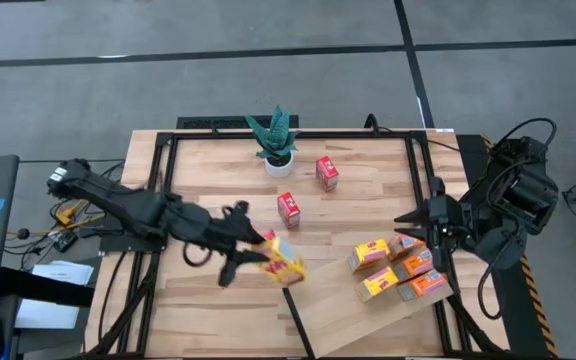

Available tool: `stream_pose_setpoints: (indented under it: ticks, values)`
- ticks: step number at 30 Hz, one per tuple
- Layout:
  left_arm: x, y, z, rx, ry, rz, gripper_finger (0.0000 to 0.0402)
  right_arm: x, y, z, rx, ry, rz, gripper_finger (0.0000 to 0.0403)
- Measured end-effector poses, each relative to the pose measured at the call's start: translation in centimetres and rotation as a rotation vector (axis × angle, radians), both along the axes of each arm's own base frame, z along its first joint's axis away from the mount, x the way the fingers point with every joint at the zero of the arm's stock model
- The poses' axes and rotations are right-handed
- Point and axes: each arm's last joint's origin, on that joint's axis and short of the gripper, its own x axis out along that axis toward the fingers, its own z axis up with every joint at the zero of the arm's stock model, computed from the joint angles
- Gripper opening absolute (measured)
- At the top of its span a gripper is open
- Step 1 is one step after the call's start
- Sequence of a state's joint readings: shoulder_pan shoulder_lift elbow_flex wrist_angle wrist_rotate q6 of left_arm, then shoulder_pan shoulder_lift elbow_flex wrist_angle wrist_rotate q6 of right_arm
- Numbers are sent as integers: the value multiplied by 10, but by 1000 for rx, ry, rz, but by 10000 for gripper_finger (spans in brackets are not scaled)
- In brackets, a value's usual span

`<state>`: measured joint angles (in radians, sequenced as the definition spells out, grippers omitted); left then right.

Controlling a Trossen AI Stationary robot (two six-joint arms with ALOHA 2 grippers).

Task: Stack cereal on shelf
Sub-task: Put the yellow cereal box on the shelf aligned with the other yellow cereal boxes

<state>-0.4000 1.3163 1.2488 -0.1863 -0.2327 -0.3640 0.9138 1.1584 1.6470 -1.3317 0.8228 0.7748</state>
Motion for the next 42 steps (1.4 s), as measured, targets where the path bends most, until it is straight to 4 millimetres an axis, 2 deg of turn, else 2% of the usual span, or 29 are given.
stream_pose_setpoints:
  ticks: [5, 8, 11, 16, 20, 25, 29, 34, 37, 42]
  values:
    - [26, -20, -4, -59, -152, 13, 153, 0, 1, -1, 6, 26, 39, 118]
    - [38, -29, -7, -63, -174, 40, 153, -1, 2, -1, -8, 49, 82, 118]
    - [54, -39, -6, -16, -136, 60, 153, -1, 2, -1, -16, 61, 106, 118]
    - [87, -58, -8, 135, 48, 39, 153, 0, 3, 0, 0, 47, 108, 118]
    - [113, -71, -1, 195, 160, 32, 153, 2, 6, 3, 47, 27, 125, 118]
    - [134, -87, 7, 239, 236, 14, 153, 3, 8, 5, 95, 11, 116, 118]
    - [142, -104, 13, 235, 225, -7, 153, 4, 9, 6, 149, -3, 94, 118]
    - [145, -121, -1, 259, 211, -23, 153, 5, 11, 8, 188, -25, 88, 118]
    - [144, -121, -6, 223, 231, 23, 153, 5, 11, 8, 191, -28, 87, 118]
    - [142, -118, -8, 264, 245, 132, 153, 6, 12, 8, 191, -33, 82, 118]
